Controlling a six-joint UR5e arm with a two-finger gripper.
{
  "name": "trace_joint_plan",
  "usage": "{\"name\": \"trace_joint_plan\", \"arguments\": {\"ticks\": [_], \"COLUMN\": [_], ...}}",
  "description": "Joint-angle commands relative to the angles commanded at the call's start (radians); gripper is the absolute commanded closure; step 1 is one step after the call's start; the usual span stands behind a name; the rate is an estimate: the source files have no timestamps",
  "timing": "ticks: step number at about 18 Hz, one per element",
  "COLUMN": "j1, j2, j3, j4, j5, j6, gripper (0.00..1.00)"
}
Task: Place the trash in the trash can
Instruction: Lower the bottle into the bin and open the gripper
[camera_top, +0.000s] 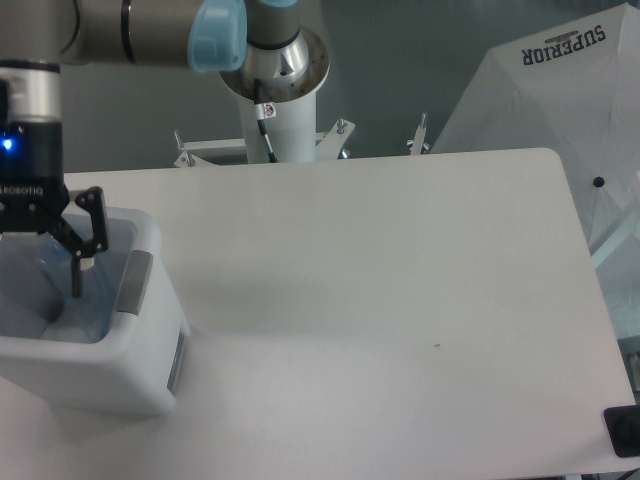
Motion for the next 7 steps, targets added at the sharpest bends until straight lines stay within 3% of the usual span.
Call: {"name": "trace_joint_plan", "arguments": {"ticks": [4,7], "j1": [0.100,0.150], "j2": [0.009,0.021], "j3": [-0.026,-0.054], "j4": [-0.006,-0.008], "j5": [0.002,-0.011], "j6": [0.239,0.274], "gripper": [0.00,0.00]}}
